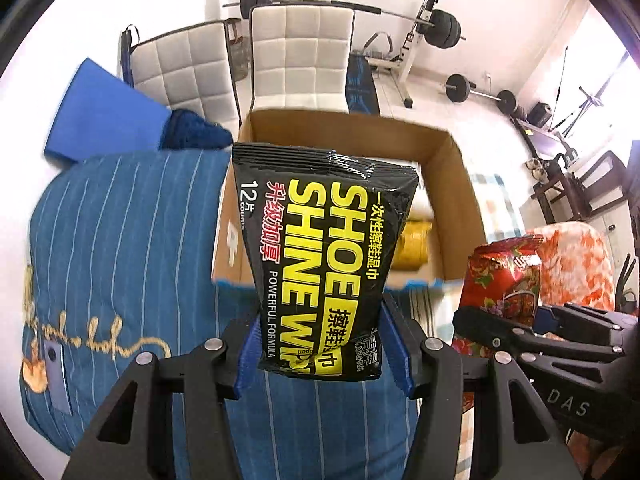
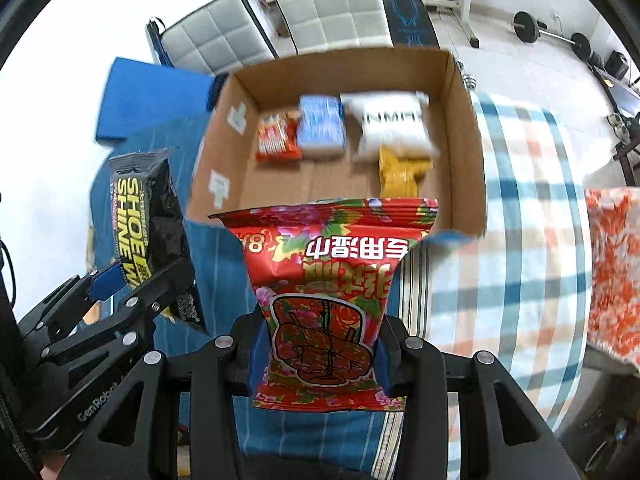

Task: Organize soft objects
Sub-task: 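Carry both packs into the box front row and open both tools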

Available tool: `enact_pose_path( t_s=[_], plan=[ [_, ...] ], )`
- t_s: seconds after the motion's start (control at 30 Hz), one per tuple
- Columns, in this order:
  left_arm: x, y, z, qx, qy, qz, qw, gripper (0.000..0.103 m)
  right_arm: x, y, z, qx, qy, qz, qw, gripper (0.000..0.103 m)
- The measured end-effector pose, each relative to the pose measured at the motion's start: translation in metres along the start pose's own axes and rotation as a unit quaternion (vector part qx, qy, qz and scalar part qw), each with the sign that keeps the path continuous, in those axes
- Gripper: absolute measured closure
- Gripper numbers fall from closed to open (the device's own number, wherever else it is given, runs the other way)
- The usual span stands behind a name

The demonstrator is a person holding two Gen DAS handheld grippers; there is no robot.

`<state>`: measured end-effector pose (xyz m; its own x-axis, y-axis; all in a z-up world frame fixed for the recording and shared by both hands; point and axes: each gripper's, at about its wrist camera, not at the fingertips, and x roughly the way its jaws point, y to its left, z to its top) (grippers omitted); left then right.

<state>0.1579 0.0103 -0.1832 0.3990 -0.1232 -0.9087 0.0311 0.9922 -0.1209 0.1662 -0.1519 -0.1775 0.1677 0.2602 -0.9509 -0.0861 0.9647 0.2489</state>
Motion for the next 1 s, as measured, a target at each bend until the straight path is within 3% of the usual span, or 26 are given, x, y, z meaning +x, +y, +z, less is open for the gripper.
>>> enact_pose_path(
  t_s=[0.27,0.5,0.87,1.0],
  plan=[
    [0.01,0.004,0.051,0.003,-0.012,-0.001,0.9999,0.052,-0.01,-0.002,0.051,0.003,-0.012,0.013,1.0,0.059],
    [0.042,0.005,0.084,0.006,0.009,0.005,0.9999,0.052,0.016,-0.002,0.098,0.004,-0.008,0.009,1.0,0.059],
    [0.123,0.023,0.102,-0.023,0.088,0.006,0.9958,0.052,0.08,-0.016,0.142,0.022,0.025,0.027,0.999,0.058],
    [0.165,0.039,0.099,-0.058,0.15,-0.026,0.9866,0.052,0.112,-0.02,0.149,0.018,0.045,0.023,0.999,0.059]
  ],
)
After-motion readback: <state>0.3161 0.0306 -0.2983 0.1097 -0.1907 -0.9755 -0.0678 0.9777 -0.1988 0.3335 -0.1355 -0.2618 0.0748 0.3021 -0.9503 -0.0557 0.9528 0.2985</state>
